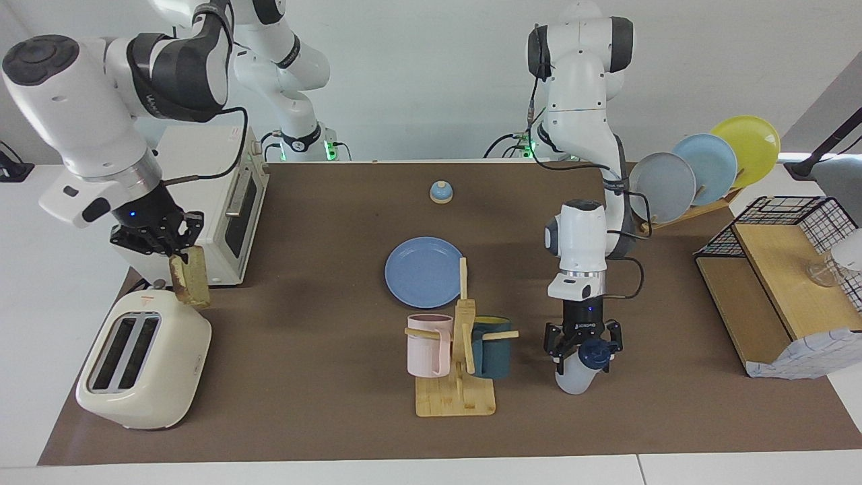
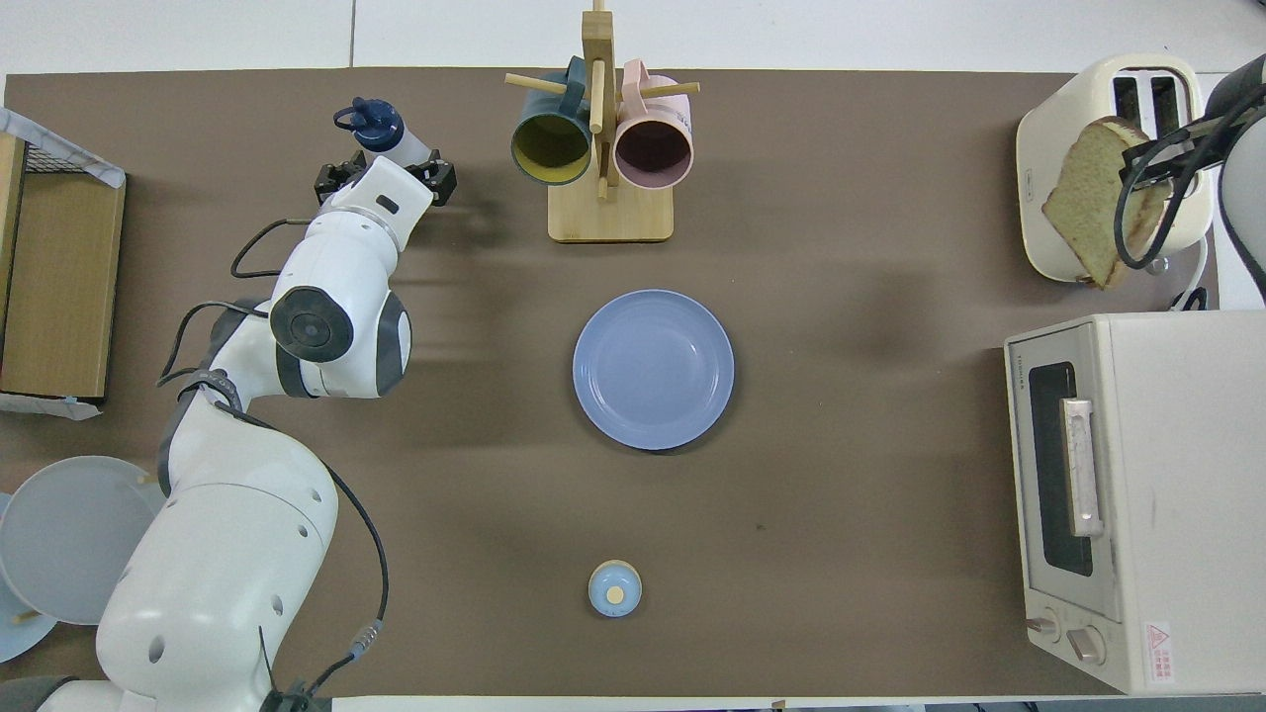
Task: Put bread on plate and add seasoning
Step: 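Pull the toast from the toaster and lower it onto the blue plate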
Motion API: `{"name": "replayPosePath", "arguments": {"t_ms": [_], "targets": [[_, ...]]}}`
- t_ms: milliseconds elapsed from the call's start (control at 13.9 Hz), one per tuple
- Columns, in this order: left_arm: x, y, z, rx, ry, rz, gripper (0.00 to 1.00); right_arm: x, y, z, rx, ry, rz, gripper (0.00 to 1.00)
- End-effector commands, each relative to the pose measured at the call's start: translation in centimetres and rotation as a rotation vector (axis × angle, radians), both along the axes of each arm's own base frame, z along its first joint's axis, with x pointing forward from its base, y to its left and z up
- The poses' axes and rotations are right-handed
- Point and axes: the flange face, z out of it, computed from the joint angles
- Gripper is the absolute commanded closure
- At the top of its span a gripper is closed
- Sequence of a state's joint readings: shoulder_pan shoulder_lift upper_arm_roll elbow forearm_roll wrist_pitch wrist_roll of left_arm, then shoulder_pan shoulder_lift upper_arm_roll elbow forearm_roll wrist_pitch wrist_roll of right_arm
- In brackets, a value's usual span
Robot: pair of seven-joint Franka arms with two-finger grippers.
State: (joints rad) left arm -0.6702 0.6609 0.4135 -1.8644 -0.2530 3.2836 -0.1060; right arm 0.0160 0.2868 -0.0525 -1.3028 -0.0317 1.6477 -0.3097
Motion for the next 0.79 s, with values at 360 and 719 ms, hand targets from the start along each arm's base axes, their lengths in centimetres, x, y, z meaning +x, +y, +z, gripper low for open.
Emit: {"name": "replayPosePath", "arguments": {"t_ms": [360, 719], "targets": [[1.1, -0.2, 0.1, 0.0, 0.021, 0.004, 0.0, -3.4, 20.6, -0.2, 0.198, -0.052, -0.099, 1.0], [1.0, -0.3, -0.1, -0.008, 0.036, 0.01, 0.0, -10.2, 28.9, -7.0, 0.353, -0.145, -0.142, 1.0]]}}
